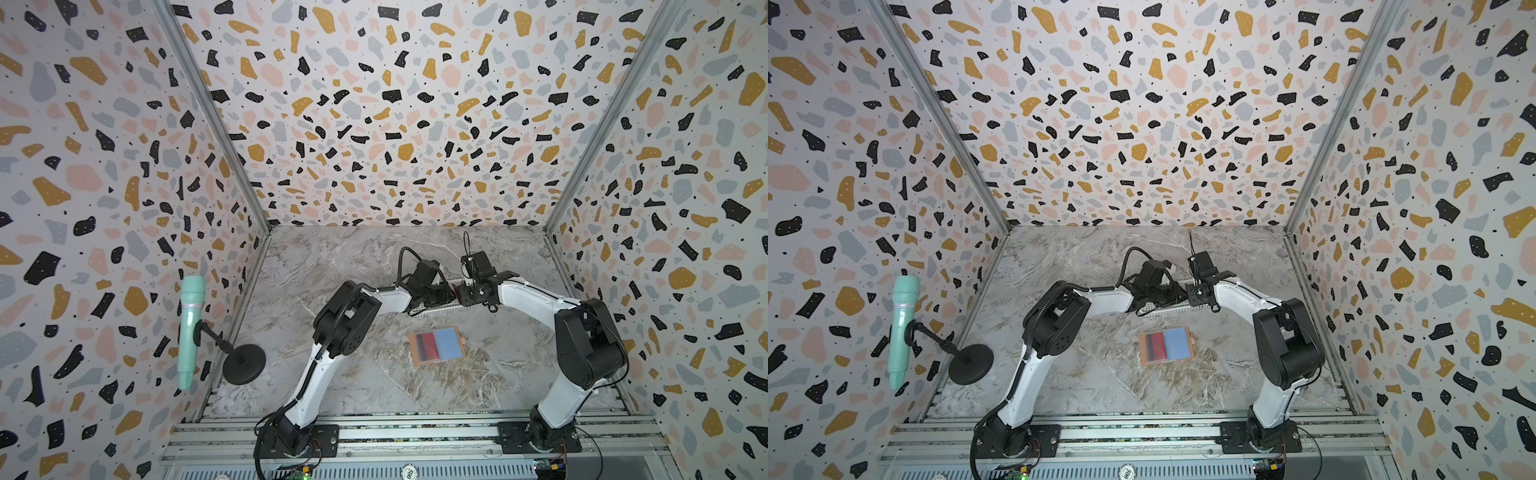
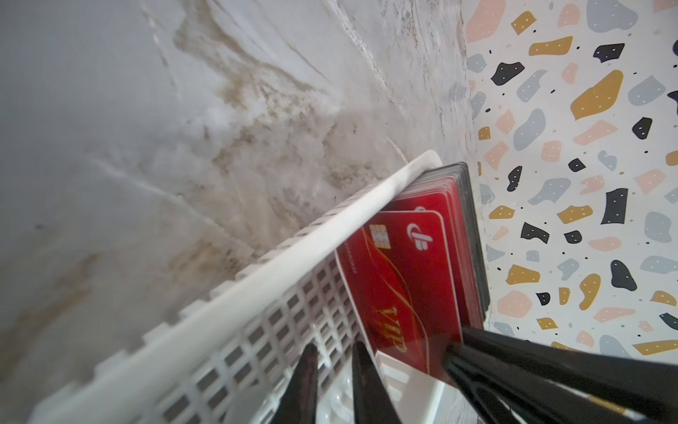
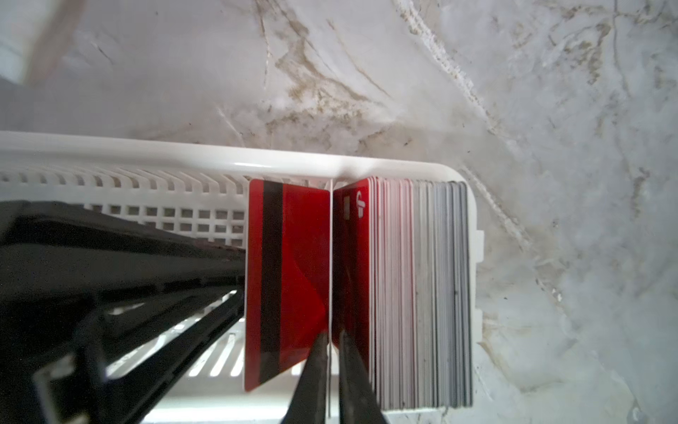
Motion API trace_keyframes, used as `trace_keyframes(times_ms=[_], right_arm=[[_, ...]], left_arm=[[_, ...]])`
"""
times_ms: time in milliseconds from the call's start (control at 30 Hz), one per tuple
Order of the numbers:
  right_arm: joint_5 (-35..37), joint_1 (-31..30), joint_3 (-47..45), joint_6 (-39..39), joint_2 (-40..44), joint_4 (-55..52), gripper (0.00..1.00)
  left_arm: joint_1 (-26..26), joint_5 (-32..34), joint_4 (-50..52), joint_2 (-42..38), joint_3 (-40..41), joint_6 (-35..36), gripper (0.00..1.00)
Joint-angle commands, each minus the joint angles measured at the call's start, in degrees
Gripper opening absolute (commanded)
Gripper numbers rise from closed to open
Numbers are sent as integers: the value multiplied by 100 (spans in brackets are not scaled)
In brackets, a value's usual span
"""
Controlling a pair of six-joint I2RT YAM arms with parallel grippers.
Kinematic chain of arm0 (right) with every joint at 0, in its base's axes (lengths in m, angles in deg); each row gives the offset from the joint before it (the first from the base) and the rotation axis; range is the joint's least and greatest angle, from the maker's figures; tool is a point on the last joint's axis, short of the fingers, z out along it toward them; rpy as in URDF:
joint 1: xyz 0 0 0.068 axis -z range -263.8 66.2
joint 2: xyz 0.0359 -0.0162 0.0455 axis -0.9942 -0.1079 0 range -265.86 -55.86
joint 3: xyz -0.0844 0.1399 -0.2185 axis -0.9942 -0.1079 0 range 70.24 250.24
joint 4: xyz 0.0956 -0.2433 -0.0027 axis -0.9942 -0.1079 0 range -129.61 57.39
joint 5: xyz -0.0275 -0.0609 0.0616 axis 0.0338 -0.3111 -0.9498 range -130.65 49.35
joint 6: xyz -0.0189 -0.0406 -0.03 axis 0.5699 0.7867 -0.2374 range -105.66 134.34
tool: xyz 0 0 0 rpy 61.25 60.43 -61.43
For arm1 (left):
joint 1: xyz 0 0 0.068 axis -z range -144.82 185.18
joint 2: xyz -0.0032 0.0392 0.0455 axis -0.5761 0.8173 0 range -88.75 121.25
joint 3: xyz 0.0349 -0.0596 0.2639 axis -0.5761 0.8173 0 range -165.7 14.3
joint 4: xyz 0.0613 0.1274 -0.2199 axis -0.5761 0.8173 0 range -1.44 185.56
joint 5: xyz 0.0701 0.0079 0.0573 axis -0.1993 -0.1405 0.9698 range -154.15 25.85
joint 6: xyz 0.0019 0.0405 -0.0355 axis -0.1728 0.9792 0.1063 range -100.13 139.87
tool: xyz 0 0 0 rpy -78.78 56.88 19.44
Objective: Insert credit cards into a card holder
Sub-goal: Pick up the credit card from the storage box.
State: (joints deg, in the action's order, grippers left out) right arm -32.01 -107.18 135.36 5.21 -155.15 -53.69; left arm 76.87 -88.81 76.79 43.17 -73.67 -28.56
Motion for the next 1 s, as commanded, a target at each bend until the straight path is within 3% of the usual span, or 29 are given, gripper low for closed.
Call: trace_keyframes(times_ms=[0,200,300,967], right_arm=[[50,26,171,42,-52,-234,13],[8,26,220,52,-122,-212,14],[8,28,259,24,-90,-196,9],[-129,258,364,-268,910,-476,3]], left_arm=[[28,-100,-115,121,-167,-9,20],[32,-127,-78,157,-252,-9,20],[41,-131,-49,169,-309,-9,20],[156,-123,122,356,-738,-2,20]])
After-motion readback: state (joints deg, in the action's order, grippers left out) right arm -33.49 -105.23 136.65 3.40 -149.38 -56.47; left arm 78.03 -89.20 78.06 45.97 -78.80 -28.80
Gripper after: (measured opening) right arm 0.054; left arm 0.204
